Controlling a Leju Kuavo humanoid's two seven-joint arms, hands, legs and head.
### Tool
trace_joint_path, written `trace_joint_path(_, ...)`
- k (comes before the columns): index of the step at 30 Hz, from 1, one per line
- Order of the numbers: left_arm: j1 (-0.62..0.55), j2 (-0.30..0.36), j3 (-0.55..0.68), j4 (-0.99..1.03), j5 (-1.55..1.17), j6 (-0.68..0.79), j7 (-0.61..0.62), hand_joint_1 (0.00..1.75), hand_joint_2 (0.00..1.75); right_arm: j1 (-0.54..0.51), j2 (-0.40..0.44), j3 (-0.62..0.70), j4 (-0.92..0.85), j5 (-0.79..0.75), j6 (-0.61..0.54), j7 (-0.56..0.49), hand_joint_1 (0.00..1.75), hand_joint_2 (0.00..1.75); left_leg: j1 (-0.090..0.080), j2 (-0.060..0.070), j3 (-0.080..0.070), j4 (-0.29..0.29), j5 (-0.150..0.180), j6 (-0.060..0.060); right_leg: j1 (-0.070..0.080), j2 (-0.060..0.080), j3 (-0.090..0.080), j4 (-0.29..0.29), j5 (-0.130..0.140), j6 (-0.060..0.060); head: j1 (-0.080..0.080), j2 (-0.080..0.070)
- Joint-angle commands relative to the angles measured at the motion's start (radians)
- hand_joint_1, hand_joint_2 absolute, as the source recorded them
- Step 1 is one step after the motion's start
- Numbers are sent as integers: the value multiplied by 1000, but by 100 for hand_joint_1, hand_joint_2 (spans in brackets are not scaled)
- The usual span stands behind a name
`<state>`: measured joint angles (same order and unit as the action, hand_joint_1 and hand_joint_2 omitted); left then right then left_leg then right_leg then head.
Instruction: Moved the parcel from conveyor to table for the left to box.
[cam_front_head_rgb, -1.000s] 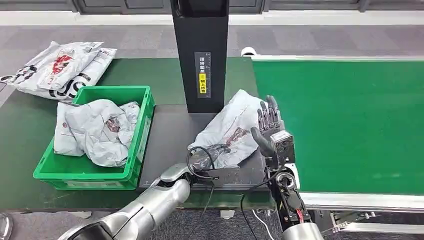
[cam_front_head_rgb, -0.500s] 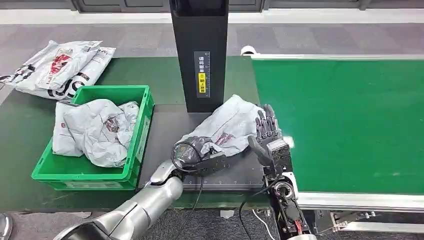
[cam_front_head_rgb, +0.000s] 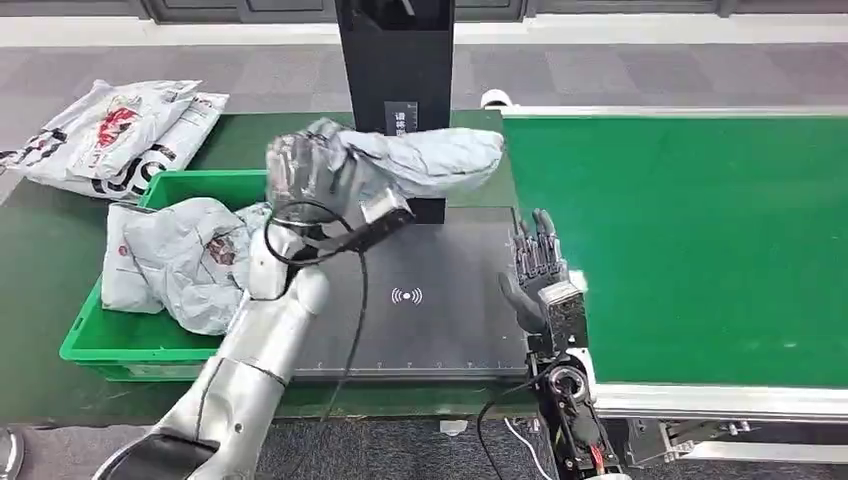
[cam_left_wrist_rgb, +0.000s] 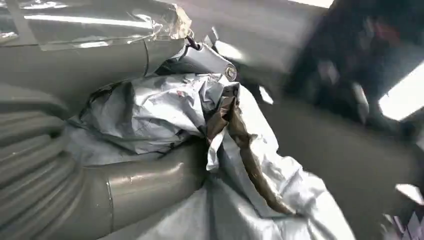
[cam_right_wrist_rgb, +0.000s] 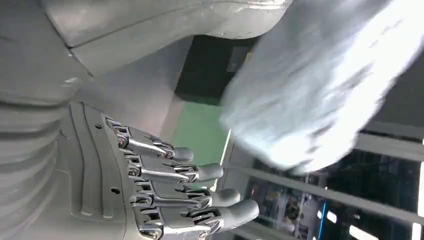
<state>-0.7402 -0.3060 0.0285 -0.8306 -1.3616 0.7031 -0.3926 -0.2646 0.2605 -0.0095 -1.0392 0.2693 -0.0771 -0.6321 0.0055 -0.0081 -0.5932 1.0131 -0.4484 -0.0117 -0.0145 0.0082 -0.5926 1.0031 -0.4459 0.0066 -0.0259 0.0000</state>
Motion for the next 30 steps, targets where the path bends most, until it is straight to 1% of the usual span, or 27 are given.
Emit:
trace_joint_path(1, -108, 34, 480, -50, -89, -5, -59, 175, 175, 95, 21, -126, -206, -4, -48, 46, 0, 175, 1, 3, 2, -1, 0, 0, 1, 1, 1, -1, 0, -1, 0, 0)
trace_joint_path(3, -104, 46, 522, -64, -115, -5, -39, 175, 175, 130, 27, -138, -250, -5, -45, 53, 0, 175, 0, 1, 1, -1, 0, 0, 0, 0, 0, 0, 0, -1, 0, 0)
trace_joint_path(4, -104, 61, 532, -48, -126, -5, -20, 175, 175, 137, 26, -139, -256, -5, -44, 52, 0, 175, 0, 1, 1, -2, 0, 0, 1, -1, 1, -1, 0, -1, 0, 0)
trace_joint_path(6, -104, 61, 532, -48, -126, -5, -20, 175, 175, 137, 26, -139, -256, -5, -44, 52, 0, 175, 0, 2, 1, -1, -1, 0, 1, 1, 0, 0, 0, -1, 0, 0)
trace_joint_path(7, -101, 82, 537, -33, -140, -5, 2, 175, 175, 142, 28, -138, -259, -5, -44, 52, 0, 175, 0, 0, 0, 0, -1, 0, 1, 0, 0, 1, -1, -1, 0, 0)
trace_joint_path(9, -98, 150, 476, 74, -209, -5, 167, 175, 175, 159, 27, -135, -278, -6, -46, 53, 0, 175, 0, 1, 1, -1, 0, 0, 0, 1, 0, 0, 0, -1, 0, 0)
trace_joint_path(10, -81, 214, 386, 135, -209, -5, 267, 175, 175, 185, 18, -130, -296, -9, -48, 53, 0, 175, 0, 2, 1, -1, 0, 0, 0, 1, 1, 0, 0, -1, 0, 0)
trace_joint_path(11, -73, 252, 327, 189, -209, -5, 330, 175, 175, 198, 12, -125, -298, -12, -48, 52, 0, 175, 1, 2, 2, -2, 0, 0, 1, 1, 1, -1, 0, -1, 0, 0)
trace_joint_path(12, -40, 275, 322, 215, -200, -5, 334, 175, 175, 227, -11, -106, -285, -34, -36, 43, 0, 175, 0, 0, 3, -3, 1, -1, 0, -1, 2, -1, 0, -1, 0, 0)
trace_joint_path(13, -21, 308, 279, 268, -209, -5, 399, 175, 175, 233, -23, -93, -271, -40, -23, 35, 0, 175, 0, 1, 3, -3, 1, -1, 0, 0, 2, -1, 0, -1, 0, 0)
trace_joint_path(14, 16, 314, 284, 235, -191, -5, 379, 175, 175, 237, -27, -92, -255, -47, -17, 21, 0, 175, 0, -1, 4, -4, 1, 0, 0, -1, 4, -2, -1, -1, 0, 0)
trace_joint_path(15, 16, 314, 284, 235, -191, -5, 379, 175, 175, 237, -27, -92, -255, -47, -17, 21, 0, 175, -1, 2, 9, -8, 1, -1, 0, 1, 7, -6, 0, -2, 0, 0)
trace_joint_path(16, 41, 332, 247, 260, -176, -5, 416, 175, 175, 229, -34, -88, -227, -54, -13, 8, 0, 175, 0, 3, 6, -5, 0, -1, 0, 2, 4, -4, 0, -1, 0, 0)
trace_joint_path(18, 60, 354, 243, 351, -205, -5, 458, 175, 175, 211, -48, -67, -184, -60, -5, -5, 0, 175, 0, 4, 5, -4, -1, -1, 0, 2, 3, -2, -1, -2, 0, 0)
trace_joint_path(19, 73, 358, 241, 420, -189, -5, 431, 175, 175, 204, -54, -59, -171, -67, -4, -9, 0, 175, 0, 5, 5, -4, -1, -1, 1, 3, 2, -2, -1, -2, 0, 0)
trace_joint_path(23, 73, 358, 241, 420, -189, -5, 431, 175, 175, 204, -54, -59, -171, -67, -4, -9, 0, 175, 1, 3, 4, -4, -1, -1, 1, 2, 3, -3, -1, -1, 0, 0)
trace_joint_path(25, 73, 358, 241, 420, -189, -5, 431, 175, 175, 204, -54, -59, -171, -67, -4, -9, 0, 175, 1, 2, 1, -2, -1, -1, 1, 2, 0, -1, -1, -1, 0, 0)
trace_joint_path(30, 73, 358, 241, 420, -189, -5, 431, 175, 175, 204, -54, -59, -171, -67, -4, -9, 0, 175, 0, 1, 2, -2, -1, -1, 0, 1, 2, -1, -1, -2, 0, 0)
